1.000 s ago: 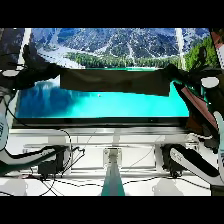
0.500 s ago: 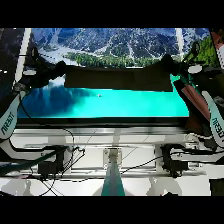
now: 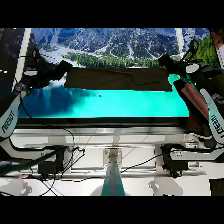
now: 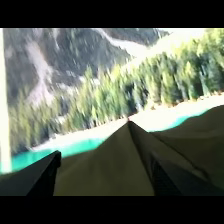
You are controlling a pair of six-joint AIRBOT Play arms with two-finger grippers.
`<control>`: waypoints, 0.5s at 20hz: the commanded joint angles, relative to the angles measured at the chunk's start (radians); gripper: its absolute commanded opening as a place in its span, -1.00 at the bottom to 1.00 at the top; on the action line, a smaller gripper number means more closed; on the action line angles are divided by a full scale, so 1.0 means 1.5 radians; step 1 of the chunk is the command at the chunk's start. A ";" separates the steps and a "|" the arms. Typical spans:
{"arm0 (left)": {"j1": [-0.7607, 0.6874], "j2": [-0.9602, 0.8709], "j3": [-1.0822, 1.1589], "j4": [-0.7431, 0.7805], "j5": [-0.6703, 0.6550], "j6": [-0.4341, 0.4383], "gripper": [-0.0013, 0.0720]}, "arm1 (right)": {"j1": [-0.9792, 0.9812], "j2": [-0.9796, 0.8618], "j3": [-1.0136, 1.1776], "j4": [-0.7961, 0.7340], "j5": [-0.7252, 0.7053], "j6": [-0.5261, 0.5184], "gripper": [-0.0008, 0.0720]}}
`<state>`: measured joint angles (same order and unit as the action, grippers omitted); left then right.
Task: Fold the clothes and pants, and hang the long-sleeved shirts on hangers.
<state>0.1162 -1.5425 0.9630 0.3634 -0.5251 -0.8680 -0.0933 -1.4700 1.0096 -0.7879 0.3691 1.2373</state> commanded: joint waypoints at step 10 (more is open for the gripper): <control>0.123 -0.074 0.000 0.174 -0.234 -0.108 0.91 | 0.001 -0.001 0.001 -0.089 0.047 -0.001 0.73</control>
<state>0.2859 -1.6039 0.9661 0.6140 -0.7769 -1.0752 -0.0933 -1.4712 1.0100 -0.9127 0.4229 1.2369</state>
